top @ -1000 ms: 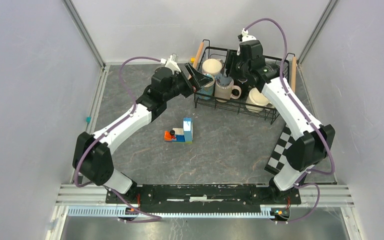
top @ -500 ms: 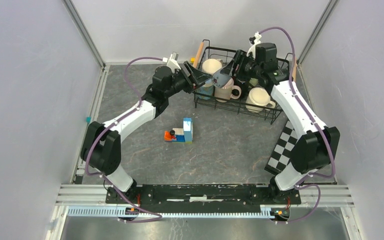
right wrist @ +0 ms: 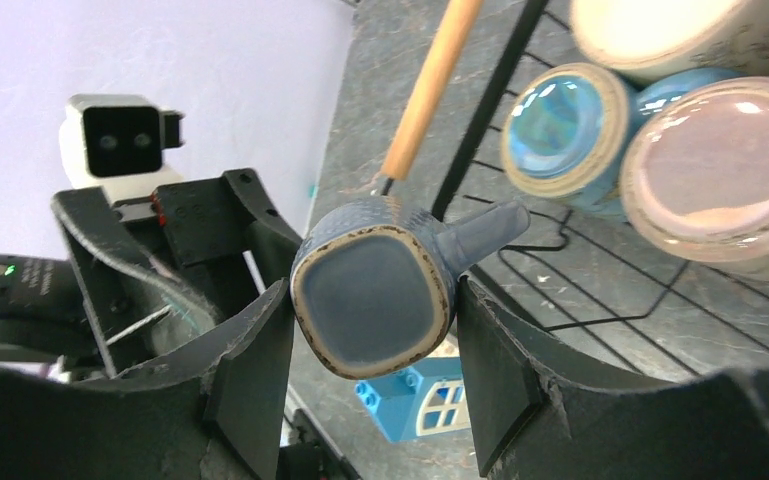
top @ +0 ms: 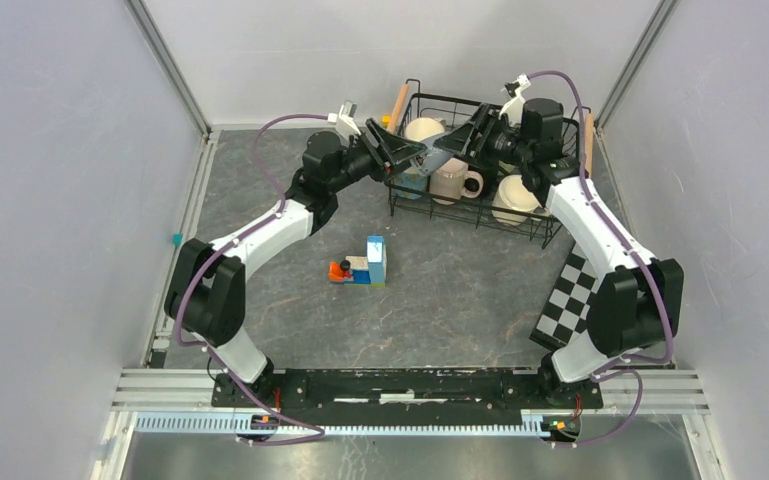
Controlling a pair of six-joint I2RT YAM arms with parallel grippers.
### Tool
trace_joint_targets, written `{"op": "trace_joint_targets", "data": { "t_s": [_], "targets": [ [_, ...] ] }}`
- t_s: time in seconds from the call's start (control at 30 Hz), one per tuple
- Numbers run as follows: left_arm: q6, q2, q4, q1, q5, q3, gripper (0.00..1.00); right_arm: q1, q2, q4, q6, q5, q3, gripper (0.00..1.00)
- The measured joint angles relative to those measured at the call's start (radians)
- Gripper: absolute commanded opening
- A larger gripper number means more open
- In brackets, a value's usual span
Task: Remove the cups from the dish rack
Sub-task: Place the cup at the center of the board.
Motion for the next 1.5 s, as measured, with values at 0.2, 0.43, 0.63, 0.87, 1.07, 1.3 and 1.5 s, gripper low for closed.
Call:
{"op": "trace_joint_targets", "data": {
  "t_s": [0.2,0.43,0.63,0.87,1.07,1.3,1.5],
  "targets": [
    [-0.086,0.001,0.079,0.000,0.040,-0.010,0.59,0.000,-0.018,0.161,0.100,-0.093,-0.071,0.23],
    [-0.195,0.001,0.178,0.000,0.072,-0.049,0.38,-0.006,-0.021,0.373,0.234,-0.187,-0.163,0.24],
    [-0.247,-0.005,0.233,0.003,0.097,-0.069,0.02,-0.013,-0.021,0.497,0.345,-0.233,-0.223,0.29],
    [-0.262,-0.036,0.256,0.001,0.105,-0.070,0.02,-0.013,-0.050,0.567,0.401,-0.249,-0.257,0.87],
    [-0.196,-0.095,0.087,-0.002,0.099,-0.067,0.02,-0.006,-0.121,0.451,0.241,-0.200,-0.259,0.98],
    [0.031,-0.269,-0.303,0.008,0.043,-0.013,0.02,-0.006,-0.244,0.186,-0.003,-0.022,-0.252,0.98],
    [0.216,-0.448,-0.636,0.041,-0.061,0.049,0.02,-0.005,-0.312,0.006,-0.177,0.121,-0.243,0.98]
  ]
}}
